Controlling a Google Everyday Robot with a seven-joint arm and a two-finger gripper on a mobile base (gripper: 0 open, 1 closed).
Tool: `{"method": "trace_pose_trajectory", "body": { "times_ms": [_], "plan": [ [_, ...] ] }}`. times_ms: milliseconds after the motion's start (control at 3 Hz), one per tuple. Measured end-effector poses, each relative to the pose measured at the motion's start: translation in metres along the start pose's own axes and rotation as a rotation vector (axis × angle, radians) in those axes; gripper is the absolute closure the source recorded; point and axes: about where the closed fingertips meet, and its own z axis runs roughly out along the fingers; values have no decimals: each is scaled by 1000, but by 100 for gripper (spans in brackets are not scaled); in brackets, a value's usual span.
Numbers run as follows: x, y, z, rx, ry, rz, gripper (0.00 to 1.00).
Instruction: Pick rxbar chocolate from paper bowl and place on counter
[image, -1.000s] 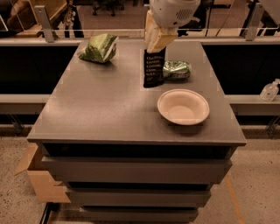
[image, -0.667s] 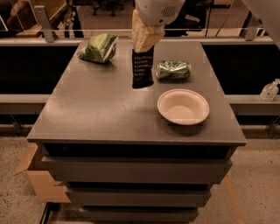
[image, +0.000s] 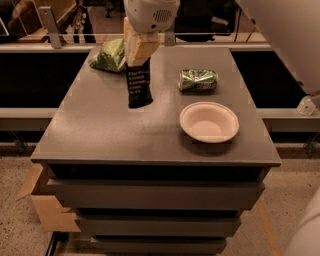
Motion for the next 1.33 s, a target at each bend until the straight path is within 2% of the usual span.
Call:
{"method": "trace_pose_trajectory", "body": {
  "times_ms": [333, 667, 1000, 1333],
  "plan": [
    [-15, -3, 13, -32, -38, 11, 100],
    [-30, 2, 38, -103, -82, 32, 100],
    [-40, 2, 61, -141, -112, 64, 100],
    [-40, 2, 61, -140, -112, 64, 100]
  ]
}}
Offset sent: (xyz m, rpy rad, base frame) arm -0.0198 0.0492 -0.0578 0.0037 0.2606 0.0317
